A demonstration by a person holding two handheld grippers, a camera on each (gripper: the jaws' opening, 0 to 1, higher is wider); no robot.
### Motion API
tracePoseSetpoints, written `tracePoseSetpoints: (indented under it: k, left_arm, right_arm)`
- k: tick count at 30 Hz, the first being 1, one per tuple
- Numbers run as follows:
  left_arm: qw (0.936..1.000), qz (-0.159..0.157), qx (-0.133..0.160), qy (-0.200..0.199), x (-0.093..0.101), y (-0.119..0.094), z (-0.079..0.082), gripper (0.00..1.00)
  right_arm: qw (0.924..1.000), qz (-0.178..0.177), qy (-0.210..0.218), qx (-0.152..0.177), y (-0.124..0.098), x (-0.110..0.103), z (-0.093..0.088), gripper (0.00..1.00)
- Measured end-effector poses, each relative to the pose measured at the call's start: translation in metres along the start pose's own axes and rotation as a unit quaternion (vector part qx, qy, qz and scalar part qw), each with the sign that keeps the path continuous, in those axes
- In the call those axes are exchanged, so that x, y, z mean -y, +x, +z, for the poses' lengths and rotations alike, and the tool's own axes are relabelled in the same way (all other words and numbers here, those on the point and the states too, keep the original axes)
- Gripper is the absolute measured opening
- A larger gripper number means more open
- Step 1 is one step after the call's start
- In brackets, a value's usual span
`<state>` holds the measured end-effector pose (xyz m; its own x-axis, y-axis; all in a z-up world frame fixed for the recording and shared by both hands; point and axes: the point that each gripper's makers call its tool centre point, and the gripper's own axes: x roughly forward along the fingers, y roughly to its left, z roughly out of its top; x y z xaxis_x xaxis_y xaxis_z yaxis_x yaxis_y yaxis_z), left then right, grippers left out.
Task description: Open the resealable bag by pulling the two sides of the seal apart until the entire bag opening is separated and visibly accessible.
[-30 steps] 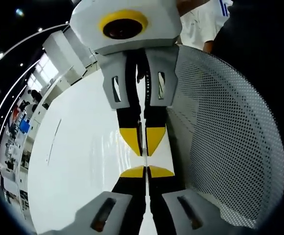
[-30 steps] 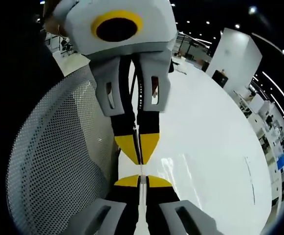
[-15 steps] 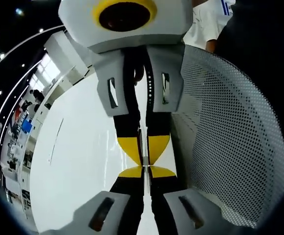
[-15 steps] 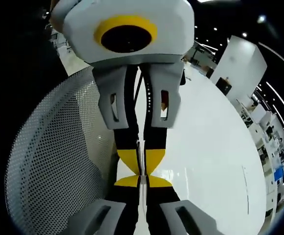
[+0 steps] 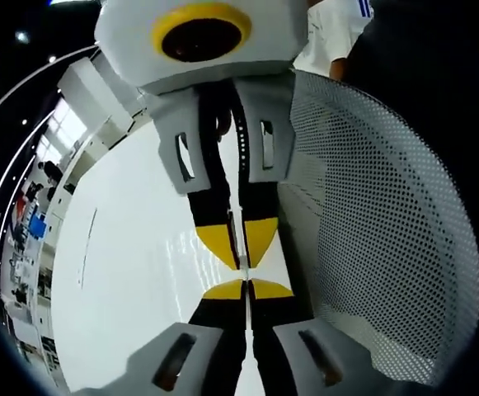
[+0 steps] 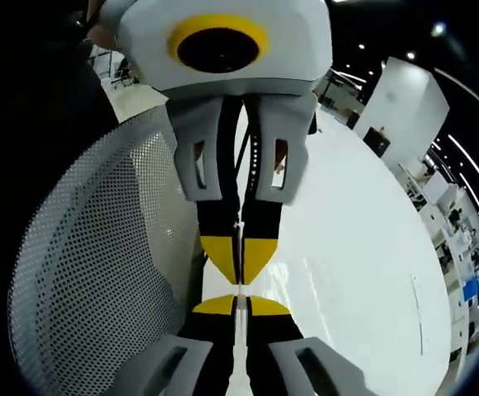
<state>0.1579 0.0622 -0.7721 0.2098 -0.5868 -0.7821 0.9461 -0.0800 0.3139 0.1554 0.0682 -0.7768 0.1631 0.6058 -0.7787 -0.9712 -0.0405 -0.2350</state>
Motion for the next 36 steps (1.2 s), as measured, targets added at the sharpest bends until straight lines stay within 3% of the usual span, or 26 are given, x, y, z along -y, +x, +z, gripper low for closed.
tracePoseSetpoints:
  k: [8, 9, 10, 12, 17, 20, 22, 29, 36]
  left_arm:
    - [1.0, -0.007, 0.0, -0.006, 0.005, -0.001, -0.004, 0.0]
    - [0.9997, -0.006, -0.022, -0.001, 0.006, -0.002, -0.013, 0.0]
    - [0.9999, -0.007, -0.009, -0.003, 0.006, -0.003, -0.012, 0.0]
    - [0.9998, -0.004, 0.005, -0.018, 0.005, -0.008, -0.009, 0.0]
    - [1.0, 0.007, 0.004, -0.002, -0.002, -0.006, -0.003, 0.0]
    - [0.9997, 0.007, 0.018, -0.013, -0.006, -0.007, 0.002, 0.0]
    - [0.9998, 0.008, 0.018, 0.0, -0.006, -0.007, 0.002, 0.0]
    - [0.9997, 0.007, 0.023, -0.006, -0.005, -0.006, 0.004, 0.0]
    - [0.9993, 0.008, 0.029, -0.021, -0.007, -0.007, 0.004, 0.0]
  right_arm:
    - [0.9999, 0.003, 0.006, -0.014, -0.005, -0.004, -0.015, 0.0]
    - [0.9993, -0.003, -0.001, -0.038, -0.007, -0.002, -0.025, 0.0]
    - [0.9987, -0.005, -0.008, -0.05, -0.011, -0.002, -0.032, 0.0]
    - [0.9993, 0.002, 0.036, -0.011, -0.011, -0.005, -0.023, 0.0]
    - [0.9994, -0.01, 0.007, -0.032, -0.01, 0.003, -0.026, 0.0]
    - [0.9996, -0.001, 0.027, -0.008, -0.008, 0.002, -0.017, 0.0]
    - [0.9997, -0.004, 0.02, -0.015, -0.006, 0.003, -0.017, 0.05]
    - [0.9998, -0.003, 0.018, 0.005, -0.002, 0.004, -0.004, 0.0]
    - [0.9999, -0.003, 0.014, 0.0, -0.002, 0.005, -0.003, 0.0]
